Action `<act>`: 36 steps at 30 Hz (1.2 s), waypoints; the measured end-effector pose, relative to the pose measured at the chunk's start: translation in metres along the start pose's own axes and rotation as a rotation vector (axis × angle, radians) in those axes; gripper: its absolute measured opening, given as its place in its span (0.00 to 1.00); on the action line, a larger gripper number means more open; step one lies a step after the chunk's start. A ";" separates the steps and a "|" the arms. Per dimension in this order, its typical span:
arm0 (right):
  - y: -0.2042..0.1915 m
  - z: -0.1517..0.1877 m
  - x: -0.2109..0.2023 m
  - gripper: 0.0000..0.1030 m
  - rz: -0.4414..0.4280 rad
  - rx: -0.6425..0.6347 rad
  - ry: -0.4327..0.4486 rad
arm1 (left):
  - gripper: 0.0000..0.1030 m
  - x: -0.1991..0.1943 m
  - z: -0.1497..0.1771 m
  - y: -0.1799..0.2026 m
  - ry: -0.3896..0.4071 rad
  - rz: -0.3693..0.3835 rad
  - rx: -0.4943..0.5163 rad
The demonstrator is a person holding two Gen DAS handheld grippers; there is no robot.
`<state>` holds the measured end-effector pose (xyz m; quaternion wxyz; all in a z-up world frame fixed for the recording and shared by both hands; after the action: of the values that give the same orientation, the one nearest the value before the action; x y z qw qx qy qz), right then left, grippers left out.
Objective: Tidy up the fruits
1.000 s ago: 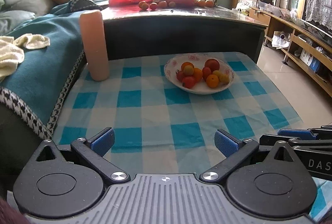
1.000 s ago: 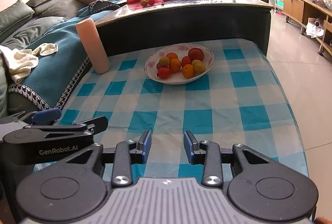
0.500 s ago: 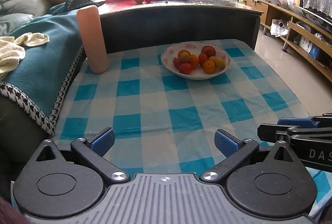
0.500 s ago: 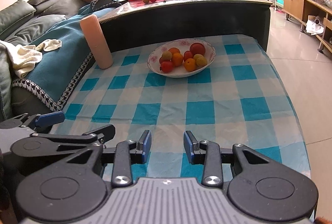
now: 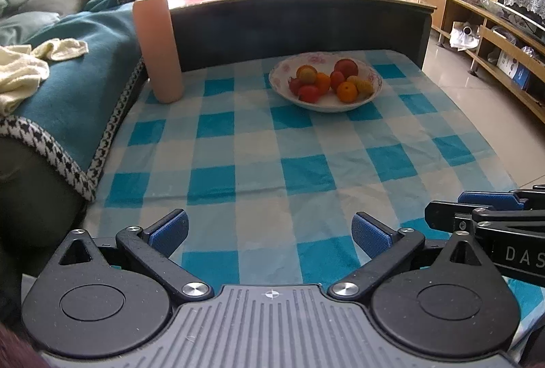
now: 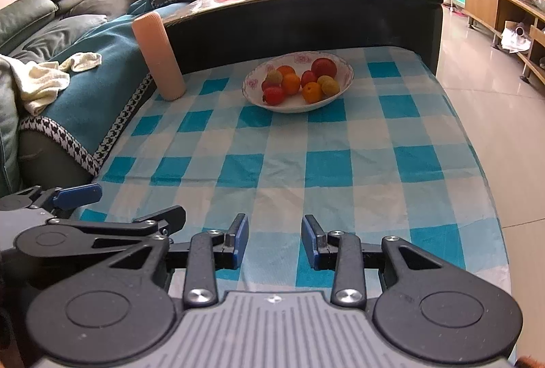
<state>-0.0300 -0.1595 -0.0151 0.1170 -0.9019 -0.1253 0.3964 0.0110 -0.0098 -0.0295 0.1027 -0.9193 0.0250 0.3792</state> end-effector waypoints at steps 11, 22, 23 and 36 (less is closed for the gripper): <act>-0.004 0.009 0.000 0.49 -0.003 -0.002 -0.026 | 1.00 -0.001 0.011 -0.002 -0.049 -0.020 -0.007; -0.008 0.017 -0.002 0.49 -0.006 -0.001 -0.040 | 1.00 -0.004 0.018 -0.004 -0.068 -0.021 -0.014; -0.009 0.017 -0.002 0.49 -0.006 -0.002 -0.042 | 1.00 -0.004 0.019 -0.005 -0.070 -0.020 -0.014; -0.011 0.025 -0.004 0.49 -0.001 -0.003 -0.051 | 0.99 -0.007 0.026 -0.004 -0.075 -0.017 -0.004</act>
<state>-0.0523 -0.1479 -0.0255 0.1126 -0.8916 -0.1292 0.4192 -0.0115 -0.0002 -0.0419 0.1050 -0.9048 0.0125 0.4124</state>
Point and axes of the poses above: each gripper's, at about its wrist camera, not at the fingertips, and x roughly the way its jaws point, y to its right, z to its underside, the point moved 7 cm from there along x, roughly the way its jaws point, and after that the axes turned 8 degrees about -z, right-handed, at the moved point
